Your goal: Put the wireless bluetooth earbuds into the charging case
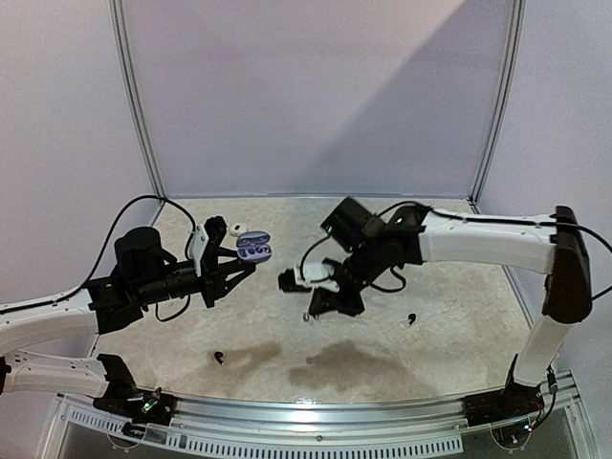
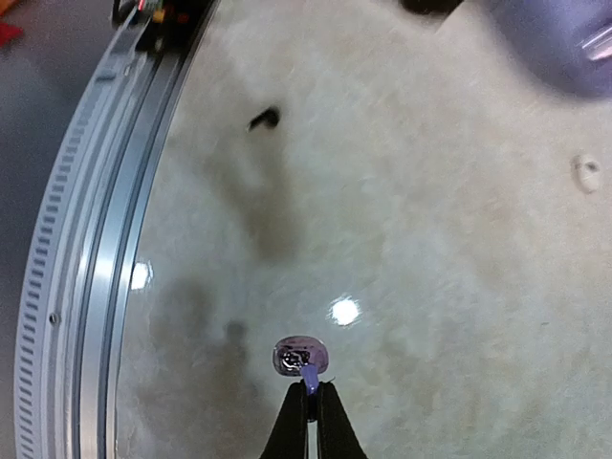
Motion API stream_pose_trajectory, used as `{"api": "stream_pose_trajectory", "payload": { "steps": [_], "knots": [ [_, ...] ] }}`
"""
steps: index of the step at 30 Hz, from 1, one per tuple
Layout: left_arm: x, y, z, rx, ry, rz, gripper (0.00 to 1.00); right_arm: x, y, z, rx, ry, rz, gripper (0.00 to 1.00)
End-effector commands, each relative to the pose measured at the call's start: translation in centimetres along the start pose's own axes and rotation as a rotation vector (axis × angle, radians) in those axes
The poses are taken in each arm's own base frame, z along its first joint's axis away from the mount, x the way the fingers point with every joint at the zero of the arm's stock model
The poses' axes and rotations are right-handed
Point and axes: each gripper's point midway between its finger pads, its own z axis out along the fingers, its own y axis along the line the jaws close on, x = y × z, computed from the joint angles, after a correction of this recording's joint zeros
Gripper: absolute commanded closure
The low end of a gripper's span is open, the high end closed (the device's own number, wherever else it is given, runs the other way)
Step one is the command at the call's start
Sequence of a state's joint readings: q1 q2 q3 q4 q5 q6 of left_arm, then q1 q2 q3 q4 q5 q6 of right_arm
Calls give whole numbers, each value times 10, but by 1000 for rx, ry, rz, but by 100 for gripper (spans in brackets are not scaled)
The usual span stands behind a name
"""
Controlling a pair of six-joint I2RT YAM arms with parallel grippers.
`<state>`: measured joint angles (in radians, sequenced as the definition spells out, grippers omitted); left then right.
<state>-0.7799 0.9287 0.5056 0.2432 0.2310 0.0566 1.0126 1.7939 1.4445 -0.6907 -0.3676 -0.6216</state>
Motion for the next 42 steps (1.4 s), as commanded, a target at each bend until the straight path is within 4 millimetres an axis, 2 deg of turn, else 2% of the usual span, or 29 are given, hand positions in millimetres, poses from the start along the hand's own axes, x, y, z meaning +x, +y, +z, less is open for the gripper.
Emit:
{"api": "stream_pose_trajectory", "payload": {
  "steps": [1, 4, 7, 10, 14, 21, 30, 42],
  "knots": [
    [3, -6, -3, 43, -12, 35, 100, -60, -20, -89, 171, -157, 120, 100],
    [0, -15, -3, 97, -28, 69, 100, -86, -25, -124, 229, -236, 175, 100],
    [-5, -24, -3, 143, -43, 104, 100, -116, -23, -143, 253, -320, 195, 100],
    [-10, -32, -4, 187, -58, 120, 100, -142, -9, -145, 263, -353, 120, 100],
    [-13, -42, -6, 240, -67, 115, 100, -163, -3, -143, 266, -352, 70, 100],
    [-16, -46, -7, 260, -74, 120, 100, -162, 7, -106, 251, -246, 21, 100],
    [-16, -51, -9, 275, -72, 153, 100, -159, 4, -75, 265, -178, -6, 100],
    [-14, -54, -9, 284, -65, 168, 100, -147, -6, -60, 302, -104, -12, 100]
  ]
}}
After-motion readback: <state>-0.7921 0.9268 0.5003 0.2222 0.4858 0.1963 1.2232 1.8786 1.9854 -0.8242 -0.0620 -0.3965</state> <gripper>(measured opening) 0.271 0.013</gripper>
